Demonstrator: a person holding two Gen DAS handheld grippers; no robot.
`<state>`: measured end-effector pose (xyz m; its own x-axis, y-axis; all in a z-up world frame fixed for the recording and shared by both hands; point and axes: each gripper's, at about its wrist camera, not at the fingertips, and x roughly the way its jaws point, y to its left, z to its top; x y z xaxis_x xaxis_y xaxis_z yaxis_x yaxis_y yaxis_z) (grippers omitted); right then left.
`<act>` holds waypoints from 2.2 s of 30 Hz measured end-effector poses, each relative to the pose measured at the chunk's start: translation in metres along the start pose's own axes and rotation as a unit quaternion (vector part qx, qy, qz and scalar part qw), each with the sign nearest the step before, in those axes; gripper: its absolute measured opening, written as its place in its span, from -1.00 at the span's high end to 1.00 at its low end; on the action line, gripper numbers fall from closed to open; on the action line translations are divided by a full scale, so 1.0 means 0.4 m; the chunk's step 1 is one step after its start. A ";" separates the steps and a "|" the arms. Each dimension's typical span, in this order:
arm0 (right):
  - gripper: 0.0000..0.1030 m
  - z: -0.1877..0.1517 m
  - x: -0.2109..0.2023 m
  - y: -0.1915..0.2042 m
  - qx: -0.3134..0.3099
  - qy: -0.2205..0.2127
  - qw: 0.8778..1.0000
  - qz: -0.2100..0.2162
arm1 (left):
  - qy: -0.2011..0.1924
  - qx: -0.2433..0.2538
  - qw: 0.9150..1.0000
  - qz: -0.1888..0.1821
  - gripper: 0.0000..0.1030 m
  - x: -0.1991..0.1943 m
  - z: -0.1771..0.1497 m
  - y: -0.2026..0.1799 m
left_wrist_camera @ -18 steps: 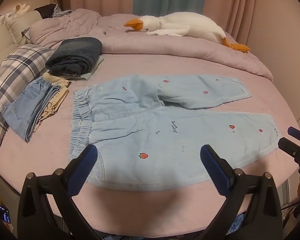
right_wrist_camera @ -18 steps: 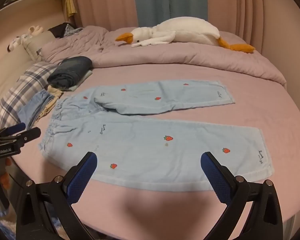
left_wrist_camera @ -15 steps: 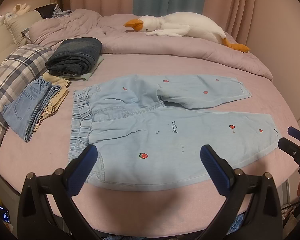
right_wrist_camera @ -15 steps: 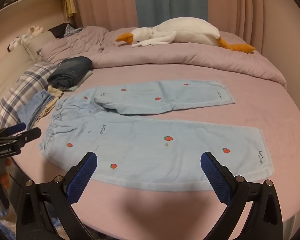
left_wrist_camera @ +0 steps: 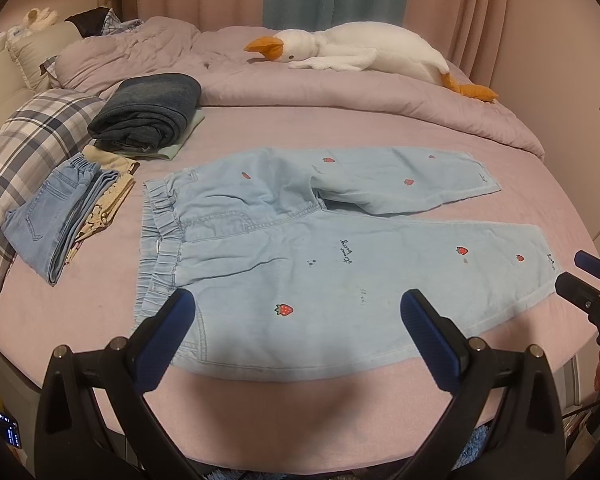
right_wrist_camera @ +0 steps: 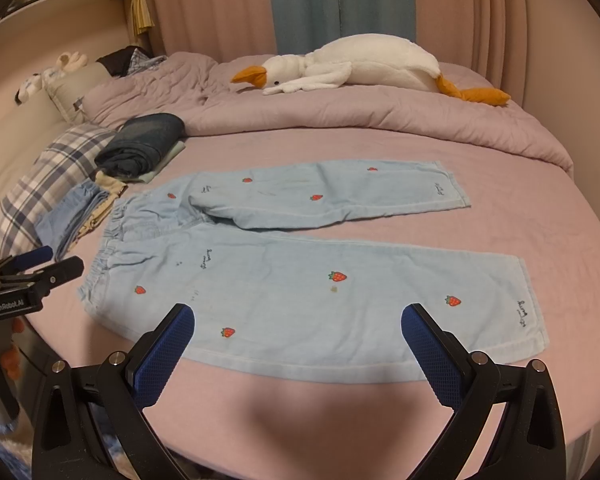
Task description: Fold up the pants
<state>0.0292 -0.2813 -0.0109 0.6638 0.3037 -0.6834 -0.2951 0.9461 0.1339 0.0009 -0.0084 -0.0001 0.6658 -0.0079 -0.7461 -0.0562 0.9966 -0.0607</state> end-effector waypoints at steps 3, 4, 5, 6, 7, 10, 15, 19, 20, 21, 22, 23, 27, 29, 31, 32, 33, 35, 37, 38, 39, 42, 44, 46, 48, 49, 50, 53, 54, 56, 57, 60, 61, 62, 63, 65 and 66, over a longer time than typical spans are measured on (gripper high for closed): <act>-1.00 0.000 -0.001 -0.001 0.001 -0.001 1.000 0.001 | -0.002 0.001 1.000 0.001 -0.99 0.000 0.000 -0.001; -1.00 0.000 -0.001 -0.001 0.000 0.000 1.000 -0.001 | -0.002 0.001 1.000 0.001 -0.99 0.001 -0.001 -0.001; -1.00 0.000 -0.001 -0.002 0.000 -0.001 1.000 0.000 | -0.002 0.002 1.000 0.001 -0.99 0.002 -0.002 -0.001; -1.00 0.000 -0.002 -0.002 0.001 -0.001 1.000 0.000 | -0.002 0.002 1.000 0.001 -0.99 0.002 -0.003 -0.002; -1.00 0.000 -0.002 -0.002 0.000 -0.001 1.000 0.000 | -0.001 0.002 1.000 0.001 -0.99 0.003 -0.004 -0.002; -1.00 0.000 -0.002 -0.004 0.000 -0.002 1.000 0.001 | 0.007 0.006 1.000 0.004 -0.99 0.005 -0.006 0.000; -1.00 0.000 -0.004 -0.004 0.001 -0.002 1.000 0.000 | 0.006 0.013 1.000 0.011 -0.99 0.006 -0.006 -0.001; -1.00 0.000 -0.004 -0.004 0.001 -0.002 1.000 0.000 | 0.005 0.017 1.000 0.014 -0.99 0.007 -0.007 -0.001; -1.00 0.000 -0.004 -0.004 0.001 -0.002 1.000 0.000 | 0.001 0.019 1.000 0.016 -0.99 0.007 -0.007 -0.002; -1.00 0.000 -0.004 -0.004 0.001 -0.002 1.000 0.001 | 0.001 0.019 1.000 0.016 -0.99 0.007 -0.008 -0.001; -1.00 0.000 -0.004 -0.004 0.001 -0.002 1.000 0.000 | -0.003 0.020 1.000 0.016 -0.99 0.006 -0.007 -0.002; -1.00 0.000 -0.004 -0.005 0.001 -0.002 1.000 0.000 | -0.003 0.020 1.000 0.016 -0.99 0.006 -0.008 -0.001; -1.00 -0.003 -0.005 -0.012 0.001 -0.003 1.000 0.000 | -0.007 0.019 1.000 0.014 -0.99 0.006 -0.007 -0.002; -1.00 -0.007 -0.004 -0.008 0.001 -0.003 1.000 0.000 | -0.013 0.018 1.000 0.012 -0.99 0.005 -0.008 -0.003; -1.00 -0.008 -0.004 -0.007 0.001 -0.004 1.000 -0.001 | -0.023 0.014 1.000 0.006 -0.99 0.005 -0.010 -0.005; -1.00 -0.008 -0.004 -0.008 0.001 -0.004 1.000 -0.001 | -0.023 0.013 1.000 0.003 -0.99 0.007 -0.010 -0.004; -1.00 0.000 -0.004 -0.005 0.000 -0.004 1.000 -0.001 | -0.021 0.010 1.000 -0.001 -0.99 0.010 -0.011 -0.001; -1.00 0.001 -0.004 -0.004 0.000 -0.004 1.000 -0.001 | -0.026 0.001 1.000 -0.013 -0.99 0.025 -0.011 0.009; -1.00 0.002 -0.004 -0.001 0.000 -0.006 1.000 -0.002 | -0.041 -0.019 0.999 -0.021 -0.99 0.043 -0.016 0.024; -1.00 0.000 -0.003 -0.002 -0.001 -0.009 1.000 -0.003 | -0.040 -0.031 0.998 -0.022 -0.99 0.058 -0.019 0.035; -1.00 0.000 -0.002 -0.001 -0.001 -0.008 1.000 -0.003 | -0.041 -0.039 0.998 -0.020 -0.99 0.070 -0.021 0.045; -1.00 -0.009 0.016 0.007 -0.002 -0.001 1.000 -0.004 | -0.022 -0.067 0.997 -0.012 -0.99 0.106 -0.039 0.092; -1.00 -0.020 0.046 0.005 -0.002 0.024 1.000 0.006 | -0.013 -0.094 0.995 -0.018 -0.99 0.121 -0.058 0.131; -1.00 -0.034 0.073 0.015 -0.007 0.040 0.999 0.016 | -0.004 -0.130 0.991 -0.028 -0.99 0.133 -0.080 0.171; -1.00 -0.058 0.113 0.046 -0.026 0.065 0.997 0.027 | 0.015 -0.172 0.985 -0.031 -0.99 0.150 -0.111 0.215; -1.00 -0.070 0.129 0.068 -0.041 0.079 0.995 0.034 | 0.029 -0.194 0.980 -0.037 -0.99 0.156 -0.125 0.224; -1.00 -0.086 0.132 0.093 -0.051 0.112 0.991 0.052 | 0.035 -0.211 0.976 -0.035 -0.99 0.167 -0.143 0.253; -1.00 -0.112 0.130 0.155 -0.111 0.138 0.981 0.077 | 0.056 -0.246 0.966 -0.046 -0.99 0.184 -0.181 0.287; -1.00 -0.118 0.126 0.177 -0.126 0.131 0.979 0.090 | 0.060 -0.259 0.963 -0.055 -0.98 0.193 -0.191 0.302; -1.00 -0.139 0.150 0.223 -0.179 0.100 0.975 0.086 | 0.070 -0.274 0.957 -0.064 -0.98 0.206 -0.206 0.316; -1.00 -0.148 0.153 0.231 -0.197 0.103 0.971 0.085 | 0.072 -0.281 0.954 -0.071 -0.98 0.216 -0.210 0.325; -0.99 -0.181 0.173 0.271 -0.262 0.081 0.958 0.079 | 0.063 -0.287 0.953 -0.077 -0.97 0.221 -0.206 0.338; -0.98 -0.193 0.185 0.286 -0.289 0.071 0.952 0.067 | 0.051 -0.279 0.955 -0.082 -0.97 0.216 -0.209 0.334; -0.98 -0.205 0.200 0.307 -0.312 0.056 0.947 0.055 | 0.046 -0.282 0.955 -0.085 -0.97 0.220 -0.199 0.340; -0.97 -0.213 0.203 0.315 -0.326 0.046 0.943 0.048 | 0.043 -0.286 0.953 -0.085 -0.97 0.222 -0.196 0.344; -0.97 -0.212 0.210 0.323 -0.341 0.024 0.939 0.041 | 0.032 -0.296 0.950 -0.092 -0.97 0.230 -0.188 0.359; -0.97 -0.209 0.212 0.326 -0.341 0.017 0.939 0.040 | 0.029 -0.298 0.949 -0.093 -0.97 0.234 -0.189 0.363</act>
<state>-0.0105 -0.1417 -0.1116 0.6021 0.3565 -0.7144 -0.7225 0.6240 -0.2976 -0.0013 0.1292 -0.1289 0.6645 -0.2005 -0.7199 -0.3650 0.7536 -0.5467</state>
